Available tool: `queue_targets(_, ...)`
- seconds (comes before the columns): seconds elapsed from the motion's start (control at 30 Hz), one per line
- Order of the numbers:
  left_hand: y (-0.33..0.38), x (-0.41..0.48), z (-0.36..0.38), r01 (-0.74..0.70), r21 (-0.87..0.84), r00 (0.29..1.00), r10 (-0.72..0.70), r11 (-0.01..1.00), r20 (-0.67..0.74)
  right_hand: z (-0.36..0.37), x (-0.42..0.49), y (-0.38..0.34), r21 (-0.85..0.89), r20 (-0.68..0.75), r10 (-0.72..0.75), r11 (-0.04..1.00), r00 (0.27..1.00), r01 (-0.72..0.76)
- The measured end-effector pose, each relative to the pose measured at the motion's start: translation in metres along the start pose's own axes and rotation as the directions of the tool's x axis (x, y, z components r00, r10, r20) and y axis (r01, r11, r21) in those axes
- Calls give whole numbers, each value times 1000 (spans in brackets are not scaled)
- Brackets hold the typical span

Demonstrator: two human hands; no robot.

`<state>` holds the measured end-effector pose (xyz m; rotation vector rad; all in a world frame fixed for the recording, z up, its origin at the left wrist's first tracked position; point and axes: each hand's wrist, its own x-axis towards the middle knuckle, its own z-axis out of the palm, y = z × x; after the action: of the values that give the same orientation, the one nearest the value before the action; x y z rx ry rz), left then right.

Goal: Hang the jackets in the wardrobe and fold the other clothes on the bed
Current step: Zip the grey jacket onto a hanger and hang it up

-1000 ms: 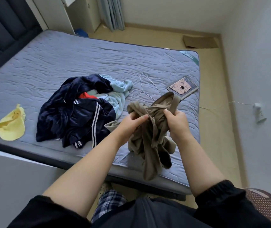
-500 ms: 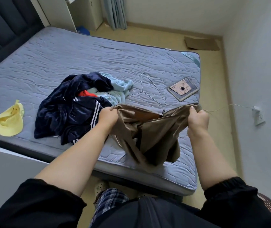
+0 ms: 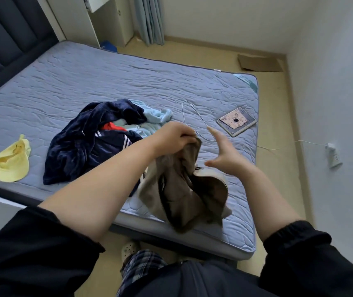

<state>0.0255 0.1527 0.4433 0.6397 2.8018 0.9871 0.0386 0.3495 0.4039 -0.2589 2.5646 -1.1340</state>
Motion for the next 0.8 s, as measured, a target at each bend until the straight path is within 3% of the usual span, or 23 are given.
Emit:
queue_targets(0.03, 7, 2, -1, -20, -24, 1000, 20, 1000, 6, 1, 2, -8, 46, 55, -54, 998, 997, 52)
queue_targets(0.13, 19, 6, -10, -38, -85, 999, 36, 996, -32, 2, 6, -24, 201, 127, -24, 980, 992, -2)
queue_targets(0.23, 7, 5, -20, 32, -77, 979, -46, 997, -198, 3, 16, -31, 406, -37, 79, 912, 996, -57)
queue_targets(0.3, -14, -3, -19, 156, -133, 925, -192, 979, -327, 3, 23, -37, 614, -109, 198, 784, 974, -91)
queue_targets(0.37, -39, -15, -6, 309, -184, 868, -356, 933, -347, 2, 26, -45, 798, -51, 239, 593, 970, -104)
queue_targets(0.47, -75, -38, 32, 563, -147, 790, -582, 814, -196, -1, 27, -56, 921, 40, 200, 373, 979, -114)
queue_targets(0.57, -94, -65, 76, 747, -98, 665, -743, 658, 79, -8, 22, -70, 974, 125, 128, 174, 984, -146)
queue_targets(0.67, -90, -84, 113, 862, -246, 505, -795, 444, 335, -17, 15, -84, 979, 135, 104, 136, 985, -149)
queue_targets(0.8, -83, -83, 141, 852, -496, 401, -820, 169, 410, -29, 6, -110, 986, 92, 51, 137, 994, -99)
